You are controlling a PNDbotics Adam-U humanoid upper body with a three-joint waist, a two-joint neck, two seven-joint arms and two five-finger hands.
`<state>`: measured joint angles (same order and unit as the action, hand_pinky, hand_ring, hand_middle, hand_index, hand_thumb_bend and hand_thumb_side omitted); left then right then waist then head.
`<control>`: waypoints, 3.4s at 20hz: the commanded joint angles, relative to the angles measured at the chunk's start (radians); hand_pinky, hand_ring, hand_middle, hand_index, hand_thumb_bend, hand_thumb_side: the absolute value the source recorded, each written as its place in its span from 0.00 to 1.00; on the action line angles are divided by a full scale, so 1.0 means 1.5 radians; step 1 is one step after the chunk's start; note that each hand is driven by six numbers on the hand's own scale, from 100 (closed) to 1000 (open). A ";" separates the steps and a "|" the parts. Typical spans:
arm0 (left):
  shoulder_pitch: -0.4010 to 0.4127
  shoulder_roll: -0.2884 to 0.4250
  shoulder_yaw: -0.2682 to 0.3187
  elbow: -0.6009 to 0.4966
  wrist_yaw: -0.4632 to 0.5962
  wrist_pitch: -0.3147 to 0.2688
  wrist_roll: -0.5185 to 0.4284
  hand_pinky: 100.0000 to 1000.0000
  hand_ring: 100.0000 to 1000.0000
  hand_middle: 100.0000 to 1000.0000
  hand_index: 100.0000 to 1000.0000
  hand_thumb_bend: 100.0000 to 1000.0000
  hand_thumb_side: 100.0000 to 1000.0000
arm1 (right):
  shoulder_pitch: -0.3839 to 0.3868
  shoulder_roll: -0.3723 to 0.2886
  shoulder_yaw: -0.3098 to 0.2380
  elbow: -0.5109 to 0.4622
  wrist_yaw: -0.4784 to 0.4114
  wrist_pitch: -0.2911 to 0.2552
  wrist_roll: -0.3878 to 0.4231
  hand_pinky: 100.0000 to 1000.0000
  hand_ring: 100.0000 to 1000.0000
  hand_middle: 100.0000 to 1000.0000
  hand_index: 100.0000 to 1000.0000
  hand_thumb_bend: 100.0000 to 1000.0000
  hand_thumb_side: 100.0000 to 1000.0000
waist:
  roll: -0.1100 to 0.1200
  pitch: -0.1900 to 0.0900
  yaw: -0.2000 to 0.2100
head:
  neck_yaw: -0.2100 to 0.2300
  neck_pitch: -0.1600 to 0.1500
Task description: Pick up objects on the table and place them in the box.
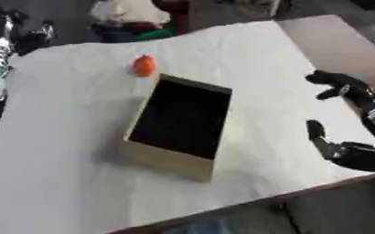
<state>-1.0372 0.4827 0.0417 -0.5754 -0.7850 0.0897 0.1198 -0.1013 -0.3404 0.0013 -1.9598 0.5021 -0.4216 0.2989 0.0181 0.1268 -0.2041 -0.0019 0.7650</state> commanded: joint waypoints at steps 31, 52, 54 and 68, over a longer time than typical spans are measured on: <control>-0.065 -0.040 -0.064 -0.093 -0.228 -0.085 -0.172 0.82 0.79 0.78 0.91 0.76 0.62 | -0.041 -0.007 0.009 -0.020 -0.008 -0.005 0.015 0.67 0.89 0.85 1.00 0.00 0.26 | 0.031 0.042 -0.071 | 0.034 -0.034; -0.064 -0.074 -0.042 -0.104 -0.315 -0.075 -0.219 0.77 0.75 0.74 0.89 0.63 0.49 | -0.051 0.001 0.011 -0.020 -0.009 -0.008 0.022 0.67 0.89 0.84 1.00 0.00 0.27 | 0.036 0.065 -0.094 | 0.038 -0.043; -0.063 -0.076 -0.039 -0.102 -0.318 -0.061 -0.205 0.77 0.75 0.74 0.89 0.62 0.49 | -0.053 0.002 0.011 -0.021 -0.009 -0.008 0.022 0.67 0.89 0.84 1.00 0.00 0.27 | 0.037 0.068 -0.097 | 0.039 -0.047; -0.067 -0.069 -0.028 -0.084 -0.305 -0.001 -0.156 0.76 0.75 0.74 0.89 0.60 0.51 | -0.069 0.014 0.012 -0.022 -0.012 -0.008 0.026 0.66 0.89 0.84 1.00 0.00 0.29 | 0.047 0.093 -0.125 | 0.050 -0.066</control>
<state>-1.1119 0.3584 -0.0072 -0.6918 -1.2481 0.0830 -0.1153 -0.1942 -0.3122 0.0199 -1.9698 0.4903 -0.4309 0.3345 0.0943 0.2831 -0.3905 0.0692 0.6762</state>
